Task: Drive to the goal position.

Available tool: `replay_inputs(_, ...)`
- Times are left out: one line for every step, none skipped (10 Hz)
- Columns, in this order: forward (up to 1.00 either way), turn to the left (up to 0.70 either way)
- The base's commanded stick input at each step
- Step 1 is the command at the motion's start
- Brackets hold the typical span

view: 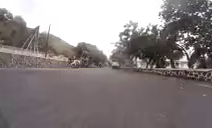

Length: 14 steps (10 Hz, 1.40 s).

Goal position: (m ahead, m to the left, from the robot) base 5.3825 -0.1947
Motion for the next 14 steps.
replay_inputs(1.00,0.00)
replay_inputs(1.00,0.00)
replay_inputs(1.00,0.00)
replay_inputs(1.00,0.00)
replay_inputs(1.00,0.00)
replay_inputs(1.00,0.00)
replay_inputs(1.00,0.00)
replay_inputs(1.00,0.00)
replay_inputs(1.00,0.00)
replay_inputs(1.00,0.00)
replay_inputs(1.00,0.00)
replay_inputs(1.00,0.00)
replay_inputs(1.00,0.00)
replay_inputs(1.00,0.00)
